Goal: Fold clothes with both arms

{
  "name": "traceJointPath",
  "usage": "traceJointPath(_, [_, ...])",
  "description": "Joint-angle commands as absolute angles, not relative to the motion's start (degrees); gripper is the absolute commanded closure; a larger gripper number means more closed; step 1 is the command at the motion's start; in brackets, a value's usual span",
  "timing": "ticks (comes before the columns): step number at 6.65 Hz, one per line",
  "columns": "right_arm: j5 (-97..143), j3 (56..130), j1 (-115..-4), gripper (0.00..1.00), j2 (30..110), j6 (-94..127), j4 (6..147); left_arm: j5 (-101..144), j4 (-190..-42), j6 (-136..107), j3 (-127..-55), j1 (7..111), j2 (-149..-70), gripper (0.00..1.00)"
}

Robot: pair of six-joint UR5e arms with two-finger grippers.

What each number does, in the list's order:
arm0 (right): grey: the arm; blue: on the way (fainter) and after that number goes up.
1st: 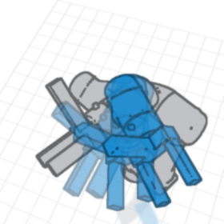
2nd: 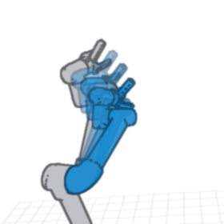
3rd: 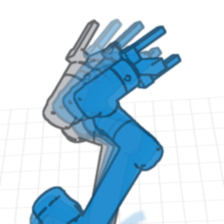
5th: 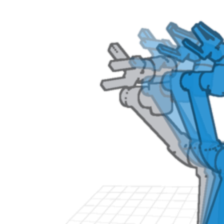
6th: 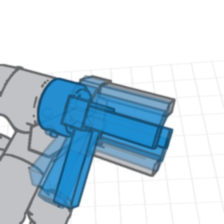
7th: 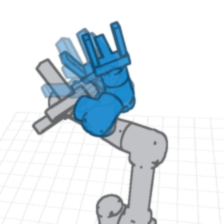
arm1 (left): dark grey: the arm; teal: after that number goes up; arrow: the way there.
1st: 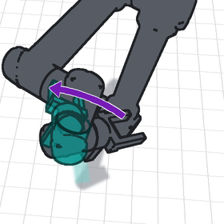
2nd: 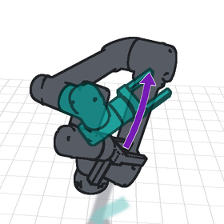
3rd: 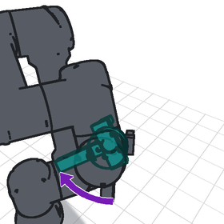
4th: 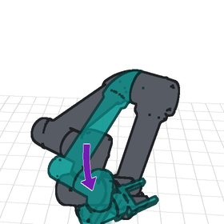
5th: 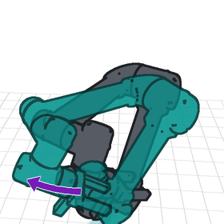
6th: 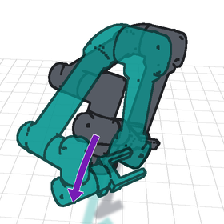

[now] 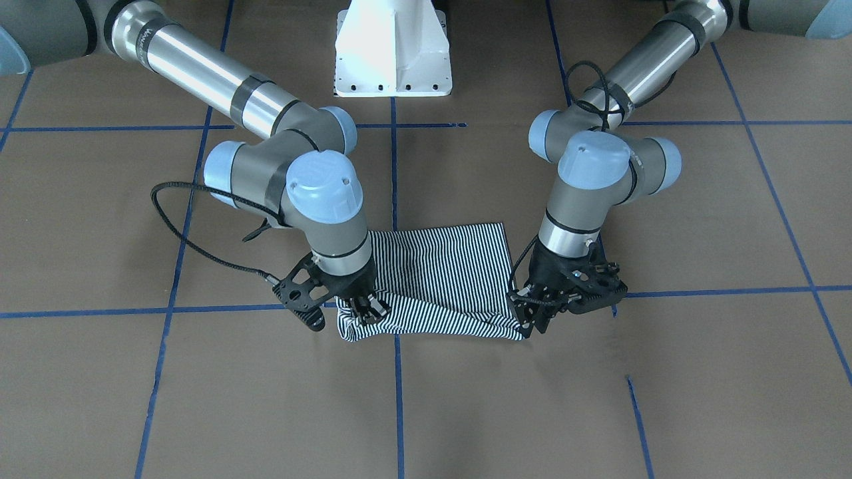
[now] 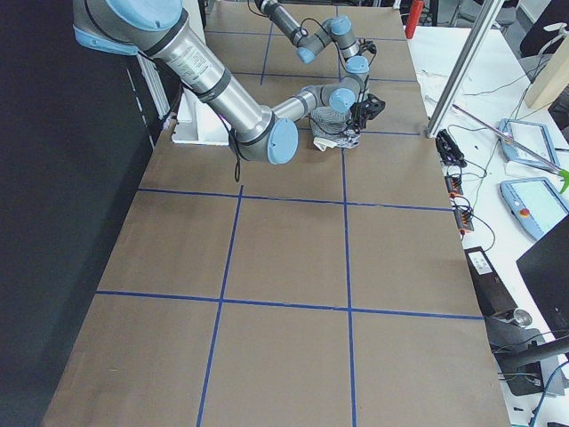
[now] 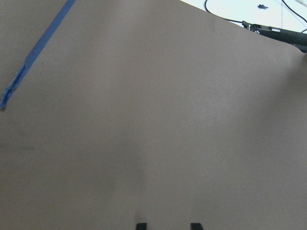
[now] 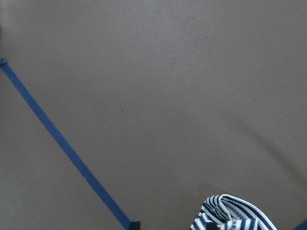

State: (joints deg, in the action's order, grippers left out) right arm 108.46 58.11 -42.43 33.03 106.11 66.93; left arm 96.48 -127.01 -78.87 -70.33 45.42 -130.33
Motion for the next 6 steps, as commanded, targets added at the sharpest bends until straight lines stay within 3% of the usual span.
traceJointPath(1, [114.21, 57.39, -46.81, 0.00, 32.26, 105.21, 66.09, 96.68, -128.92, -78.40, -69.70, 46.75, -131.13, 0.57])
traceJointPath(2, [116.00, 58.09, -48.24, 0.00, 32.17, 102.77, 66.18, 97.64, -130.59, -78.83, -70.22, 46.76, -132.09, 0.65])
traceJointPath(3, [116.10, 59.31, -48.25, 0.00, 32.34, 101.53, 66.27, 101.13, -130.26, -80.93, -70.92, 46.50, -133.14, 1.00])
traceJointPath(6, [115.58, 63.28, -48.25, 0.00, 35.24, 98.46, 66.62, 110.04, -128.33, -74.85, -70.41, 40.90, -134.47, 1.00])
